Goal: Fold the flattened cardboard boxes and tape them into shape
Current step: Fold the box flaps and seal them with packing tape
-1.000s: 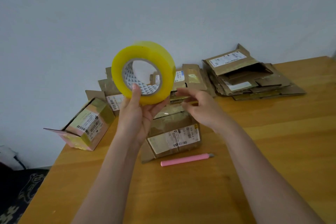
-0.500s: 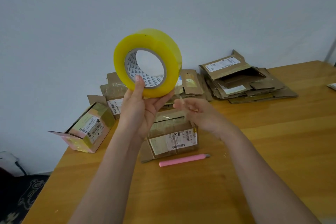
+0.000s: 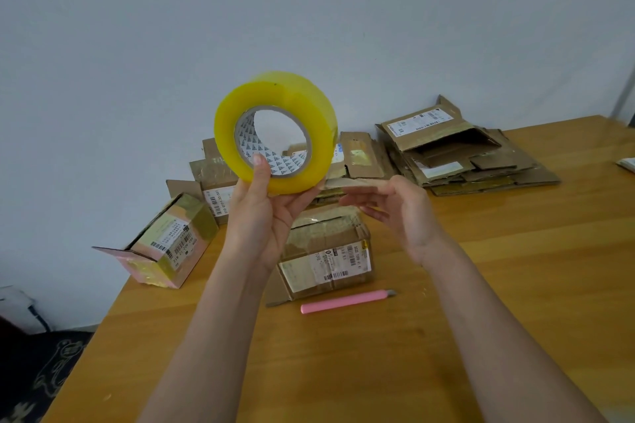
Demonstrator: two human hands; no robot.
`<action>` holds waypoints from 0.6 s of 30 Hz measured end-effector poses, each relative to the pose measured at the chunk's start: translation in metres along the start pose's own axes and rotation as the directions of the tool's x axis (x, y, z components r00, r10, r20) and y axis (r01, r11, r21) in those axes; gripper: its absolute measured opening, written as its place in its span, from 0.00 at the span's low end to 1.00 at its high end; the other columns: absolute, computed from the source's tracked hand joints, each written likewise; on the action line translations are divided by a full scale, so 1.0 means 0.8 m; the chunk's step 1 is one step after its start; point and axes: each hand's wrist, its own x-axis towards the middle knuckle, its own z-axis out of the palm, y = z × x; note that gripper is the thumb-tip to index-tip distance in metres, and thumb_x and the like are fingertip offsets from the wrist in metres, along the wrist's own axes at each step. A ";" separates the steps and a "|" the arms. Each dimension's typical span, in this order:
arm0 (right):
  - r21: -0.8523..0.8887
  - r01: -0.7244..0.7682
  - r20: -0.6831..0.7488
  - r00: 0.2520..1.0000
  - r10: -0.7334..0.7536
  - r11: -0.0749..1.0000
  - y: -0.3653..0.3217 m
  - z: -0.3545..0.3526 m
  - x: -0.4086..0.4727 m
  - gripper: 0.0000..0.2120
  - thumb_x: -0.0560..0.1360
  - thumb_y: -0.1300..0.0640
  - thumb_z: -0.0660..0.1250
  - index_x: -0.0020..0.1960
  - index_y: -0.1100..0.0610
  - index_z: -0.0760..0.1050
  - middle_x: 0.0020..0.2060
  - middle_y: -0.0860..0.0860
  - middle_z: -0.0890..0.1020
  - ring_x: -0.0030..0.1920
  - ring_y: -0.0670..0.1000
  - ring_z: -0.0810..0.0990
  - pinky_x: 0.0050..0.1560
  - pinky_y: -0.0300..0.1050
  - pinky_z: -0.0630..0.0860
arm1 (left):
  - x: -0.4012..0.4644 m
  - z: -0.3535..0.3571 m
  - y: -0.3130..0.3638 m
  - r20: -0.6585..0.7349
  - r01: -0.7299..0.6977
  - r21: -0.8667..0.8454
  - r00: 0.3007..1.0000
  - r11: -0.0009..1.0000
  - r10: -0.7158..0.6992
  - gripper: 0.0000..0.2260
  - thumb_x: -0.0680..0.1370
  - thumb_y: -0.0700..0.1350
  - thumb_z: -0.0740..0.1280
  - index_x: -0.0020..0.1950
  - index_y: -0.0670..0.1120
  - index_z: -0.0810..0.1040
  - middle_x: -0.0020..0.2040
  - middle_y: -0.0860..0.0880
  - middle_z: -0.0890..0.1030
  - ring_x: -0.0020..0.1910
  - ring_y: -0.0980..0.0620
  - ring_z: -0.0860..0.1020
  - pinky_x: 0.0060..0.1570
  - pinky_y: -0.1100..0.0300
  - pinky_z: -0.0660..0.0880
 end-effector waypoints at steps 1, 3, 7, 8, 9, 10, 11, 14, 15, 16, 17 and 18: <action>0.001 0.012 0.003 1.000 -0.012 1.000 0.001 0.000 -0.001 0.24 0.71 0.53 0.52 0.55 0.63 0.81 0.50 0.58 0.85 0.58 0.55 0.81 0.68 0.59 0.69 | 0.000 -0.002 -0.001 -0.004 -0.003 -0.002 1.000 1.000 0.003 0.12 0.84 0.48 0.57 0.66 0.46 0.70 0.55 0.45 0.85 0.55 0.37 0.82 0.51 0.44 0.81; 0.016 0.032 -0.013 0.999 -0.031 0.999 0.002 0.001 -0.002 0.23 0.71 0.57 0.51 0.53 0.63 0.81 0.49 0.58 0.85 0.55 0.55 0.82 0.67 0.57 0.71 | 0.001 -0.005 -0.003 -0.016 -0.004 -0.002 1.000 1.000 0.004 0.11 0.84 0.48 0.57 0.64 0.47 0.71 0.53 0.46 0.85 0.55 0.38 0.82 0.53 0.42 0.80; 0.059 0.040 -0.028 0.999 -0.039 0.997 0.004 -0.001 -0.003 0.26 0.72 0.50 0.50 0.53 0.62 0.82 0.48 0.60 0.85 0.54 0.55 0.82 0.63 0.53 0.71 | 0.004 -0.012 -0.006 -0.045 0.009 0.002 0.999 1.000 -0.009 0.10 0.84 0.48 0.57 0.62 0.47 0.71 0.53 0.46 0.85 0.56 0.39 0.82 0.54 0.42 0.80; 0.054 0.048 -0.035 0.998 -0.046 0.997 0.006 -0.001 -0.003 0.27 0.74 0.49 0.48 0.52 0.61 0.83 0.47 0.60 0.85 0.54 0.55 0.82 0.63 0.53 0.71 | 0.005 -0.013 -0.007 -0.051 0.014 -0.001 0.999 1.000 -0.014 0.10 0.84 0.48 0.57 0.62 0.47 0.71 0.52 0.45 0.85 0.55 0.39 0.82 0.53 0.42 0.80; 0.055 0.055 -0.046 0.998 -0.052 0.997 0.006 0.000 -0.003 0.28 0.76 0.49 0.46 0.51 0.60 0.83 0.47 0.59 0.85 0.54 0.55 0.82 0.63 0.54 0.71 | 0.006 -0.015 -0.008 -0.056 0.019 -0.005 0.998 1.000 -0.019 0.10 0.84 0.48 0.57 0.62 0.48 0.71 0.53 0.45 0.85 0.55 0.39 0.82 0.53 0.43 0.80; 0.062 0.060 -0.055 0.997 -0.056 0.996 0.006 0.000 -0.004 0.28 0.77 0.50 0.45 0.50 0.60 0.83 0.48 0.59 0.85 0.53 0.54 0.83 0.63 0.54 0.71 | 0.006 -0.016 -0.009 -0.062 0.024 -0.010 0.998 1.000 -0.024 0.10 0.84 0.48 0.58 0.63 0.48 0.71 0.54 0.45 0.85 0.55 0.39 0.82 0.52 0.43 0.80; 0.070 0.063 -0.057 0.997 -0.059 0.996 0.007 0.001 -0.003 0.29 0.77 0.50 0.45 0.51 0.60 0.83 0.48 0.58 0.86 0.52 0.54 0.83 0.62 0.53 0.71 | 0.007 -0.018 -0.010 -0.068 0.028 -0.012 0.997 1.000 -0.029 0.11 0.83 0.48 0.58 0.65 0.48 0.70 0.56 0.44 0.84 0.56 0.38 0.82 0.52 0.43 0.80; 0.040 0.027 -0.055 0.998 -0.025 0.999 0.006 0.002 -0.001 0.31 0.77 0.43 0.45 0.52 0.59 0.83 0.47 0.57 0.86 0.54 0.52 0.82 0.61 0.51 0.70 | 0.008 -0.021 -0.013 -0.090 0.041 -0.009 0.995 0.999 -0.042 0.17 0.83 0.48 0.58 0.71 0.46 0.67 0.60 0.41 0.81 0.56 0.38 0.82 0.52 0.42 0.80; 0.016 0.002 -0.059 0.998 -0.001 1.000 0.005 0.003 -0.001 0.31 0.78 0.39 0.47 0.50 0.56 0.84 0.46 0.56 0.86 0.54 0.50 0.82 0.62 0.51 0.70 | 0.009 -0.023 -0.014 -0.095 0.044 -0.007 0.994 0.999 -0.044 0.18 0.83 0.48 0.58 0.72 0.45 0.66 0.61 0.41 0.81 0.56 0.38 0.82 0.52 0.42 0.80; -0.029 -0.015 -0.070 0.997 0.013 0.999 0.004 0.004 0.000 0.28 0.79 0.37 0.51 0.47 0.53 0.84 0.45 0.53 0.86 0.53 0.48 0.82 0.63 0.50 0.69 | 0.009 -0.024 -0.016 -0.098 0.045 -0.002 0.994 0.999 -0.045 0.18 0.83 0.48 0.58 0.72 0.45 0.66 0.60 0.41 0.81 0.56 0.38 0.82 0.53 0.41 0.80; -0.101 -0.017 -0.085 0.996 0.009 0.995 0.004 0.005 0.000 0.22 0.80 0.39 0.57 0.44 0.52 0.84 0.43 0.50 0.87 0.51 0.46 0.83 0.63 0.48 0.70 | 0.010 -0.025 -0.017 -0.101 0.046 0.004 0.994 0.999 -0.045 0.18 0.83 0.48 0.58 0.72 0.45 0.66 0.60 0.41 0.82 0.56 0.38 0.82 0.54 0.41 0.79; -0.178 -0.007 -0.100 0.995 -0.011 0.984 0.006 0.006 0.001 0.16 0.78 0.42 0.64 0.44 0.52 0.83 0.41 0.49 0.86 0.48 0.43 0.83 0.61 0.44 0.72 | 0.010 -0.027 -0.018 -0.105 0.045 0.011 0.994 0.999 -0.044 0.18 0.83 0.48 0.58 0.72 0.45 0.66 0.60 0.40 0.82 0.56 0.38 0.82 0.54 0.41 0.79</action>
